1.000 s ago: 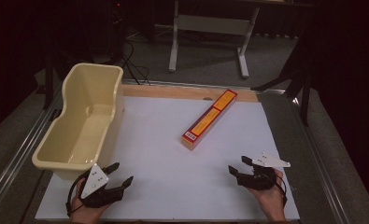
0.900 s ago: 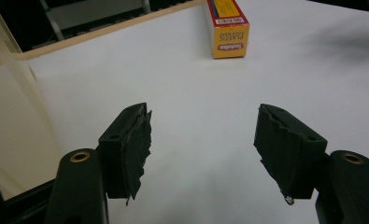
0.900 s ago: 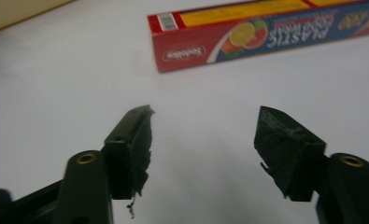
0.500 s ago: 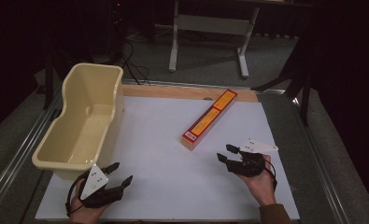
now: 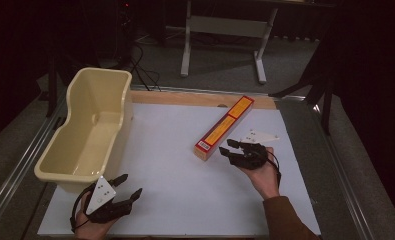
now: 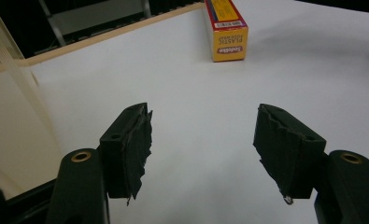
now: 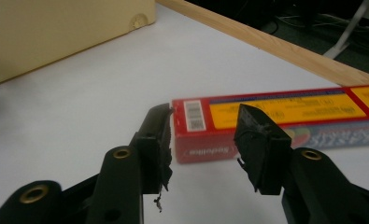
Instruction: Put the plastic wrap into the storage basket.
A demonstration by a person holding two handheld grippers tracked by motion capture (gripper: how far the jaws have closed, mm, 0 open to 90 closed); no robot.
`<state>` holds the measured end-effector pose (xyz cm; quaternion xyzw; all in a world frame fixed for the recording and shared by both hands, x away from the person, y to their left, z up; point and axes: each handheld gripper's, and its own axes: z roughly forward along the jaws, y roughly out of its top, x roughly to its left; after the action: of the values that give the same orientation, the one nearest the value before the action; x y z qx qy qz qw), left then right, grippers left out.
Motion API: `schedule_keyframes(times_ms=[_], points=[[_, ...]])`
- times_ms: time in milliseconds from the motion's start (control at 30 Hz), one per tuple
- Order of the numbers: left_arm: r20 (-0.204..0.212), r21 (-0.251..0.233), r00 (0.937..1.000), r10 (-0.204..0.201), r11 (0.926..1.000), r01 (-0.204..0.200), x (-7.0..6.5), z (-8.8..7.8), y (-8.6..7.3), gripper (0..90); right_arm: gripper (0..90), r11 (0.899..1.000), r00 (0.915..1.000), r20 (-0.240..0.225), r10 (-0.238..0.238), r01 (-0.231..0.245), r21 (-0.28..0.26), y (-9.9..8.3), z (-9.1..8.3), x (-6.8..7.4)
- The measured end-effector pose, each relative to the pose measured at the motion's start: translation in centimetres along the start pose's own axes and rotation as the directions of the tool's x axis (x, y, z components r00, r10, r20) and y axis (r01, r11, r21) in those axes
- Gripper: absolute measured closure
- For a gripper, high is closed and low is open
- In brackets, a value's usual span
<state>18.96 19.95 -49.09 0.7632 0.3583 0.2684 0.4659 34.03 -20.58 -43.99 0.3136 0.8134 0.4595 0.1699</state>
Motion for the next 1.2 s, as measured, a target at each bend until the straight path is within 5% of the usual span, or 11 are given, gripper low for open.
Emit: schedule_keyframes(times_ms=[333,600,833,1033,1200], points=[[0.008,0.001,1.0,0.0,1.0,0.0,0.0,0.0,0.0,36.1,66.7,0.999,0.9999,0.004,-0.014,0.014,0.033,1.2,3.8,-0.6],[0.015,0.002,0.9999,0.005,1.0,-0.005,0.0,0.0,0.0,36.2,89.5,0.996,0.9999,0.006,-0.012,0.011,0.091,1.4,8.3,-0.8],[0.018,0.002,0.9998,0.007,1.0,-0.007,-0.1,0.0,0.0,36.2,90.0,0.989,0.9997,0.024,0.007,-0.01,0.147,2.0,10.9,-0.6],[0.021,0.0,0.9997,0.009,1.0,-0.009,-0.1,0.0,0.0,36.2,90.0,0.975,0.9977,0.036,-0.057,0.048,0.217,2.3,13.5,0.5],[0.022,-0.001,0.9997,0.008,1.0,-0.008,-0.1,-0.1,0.0,36.1,90.0,0.964,0.9968,0.058,-0.054,0.037,0.264,2.7,15.1,0.5]])
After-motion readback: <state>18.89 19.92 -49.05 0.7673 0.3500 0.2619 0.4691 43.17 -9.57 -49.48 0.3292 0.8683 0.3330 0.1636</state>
